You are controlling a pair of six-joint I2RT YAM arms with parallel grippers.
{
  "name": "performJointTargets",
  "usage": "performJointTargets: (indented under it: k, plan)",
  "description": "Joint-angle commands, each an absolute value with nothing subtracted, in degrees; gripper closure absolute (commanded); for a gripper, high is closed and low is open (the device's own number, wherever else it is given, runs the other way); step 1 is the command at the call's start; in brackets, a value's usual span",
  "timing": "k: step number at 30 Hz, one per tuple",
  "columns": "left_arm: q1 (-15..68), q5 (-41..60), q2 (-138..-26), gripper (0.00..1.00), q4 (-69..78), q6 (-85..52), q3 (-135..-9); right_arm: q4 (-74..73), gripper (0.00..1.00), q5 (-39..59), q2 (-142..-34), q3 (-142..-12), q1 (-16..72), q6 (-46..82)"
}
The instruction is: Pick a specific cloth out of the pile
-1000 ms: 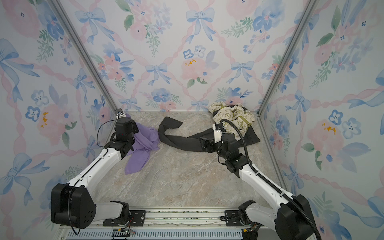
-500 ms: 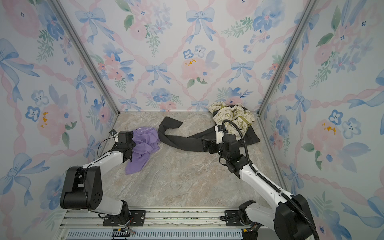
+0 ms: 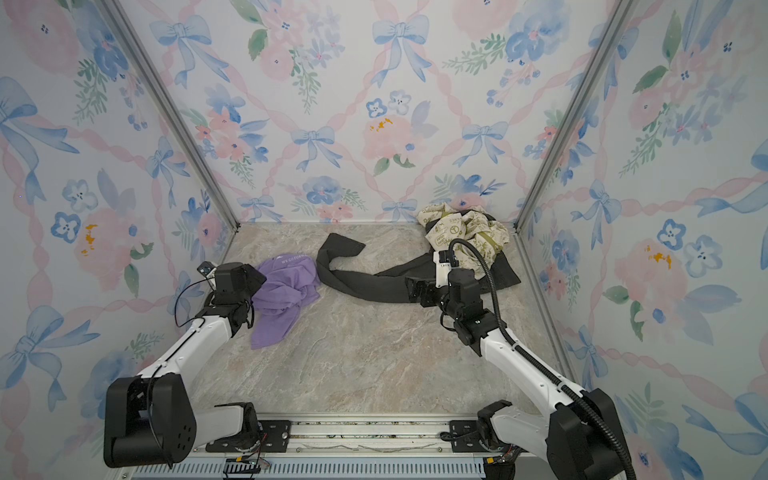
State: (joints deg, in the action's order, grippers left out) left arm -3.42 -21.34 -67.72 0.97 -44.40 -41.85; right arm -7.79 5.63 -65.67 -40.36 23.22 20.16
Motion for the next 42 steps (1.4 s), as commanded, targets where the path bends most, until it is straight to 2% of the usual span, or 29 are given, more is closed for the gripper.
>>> performJointTargets:
  k: [1,4,6,10,16,19,24,28,32,35,37,39,42]
  plan:
    - [-3.2,-23.4,-61.2,0.02,-2.2,-41.2,-43.4,-10.5,0.03,6.1,-63.3,-38.8,22.7,20.1]
    - [-2.3,-25.5,-57.1,0.02,-3.2,-35.8,-43.7,-11.5,0.03,5.3,-62.3,-37.9,22.4,19.0]
    - [0.1,-30.4,-55.3,0.02,-2.7,-31.4,-43.2,-12.3,0.03,3.6,-61.3,-37.1,22.3,17.9]
    - [6.7,-39.5,-54.6,0.02,6.6,-21.1,-37.2,-15.4,0.03,-1.2,-59.4,-34.5,21.6,15.4]
    - [8.4,-36.1,-54.4,0.02,34.3,-14.6,-19.9,-16.9,0.03,-8.8,-57.8,-30.9,17.5,11.2]
    - [8.4,-38.6,-57.9,0.02,42.1,-13.9,-15.5,-18.5,0.03,-12.0,-57.7,-28.0,14.8,8.8]
    - [8.4,-36.3,-67.3,0.02,58.6,-13.2,-9.7,-28.5,0.03,-17.0,-58.7,-20.0,10.6,3.4]
    - [8.3,-35.3,-74.6,0.02,67.9,-11.2,-7.6,-36.7,0.03,-17.2,-64.2,-16.7,7.8,1.8]
    - [7.5,-28.7,-80.7,0.02,78.4,-8.7,-5.9,-53.0,0.03,-12.4,-75.0,-14.5,6.7,-0.4]
    - [7.1,-22.1,-84.9,0.02,82.0,-6.6,-6.1,-56.6,0.03,-10.7,-79.8,-15.7,6.2,-2.7]
    - [7.4,-21.9,-87.7,0.02,85.6,-6.0,-5.3,-59.3,0.03,-8.7,-84.8,-16.3,5.0,-1.8]
    - [7.4,-21.0,-89.8,0.02,90.9,-4.9,-4.7,-71.1,0.03,-7.2,-91.2,-14.7,4.7,-2.0]
    - [7.4,-22.4,-89.2,0.02,85.0,-5.8,-7.2,-60.1,0.03,-8.5,-87.1,-16.8,4.7,-1.7]
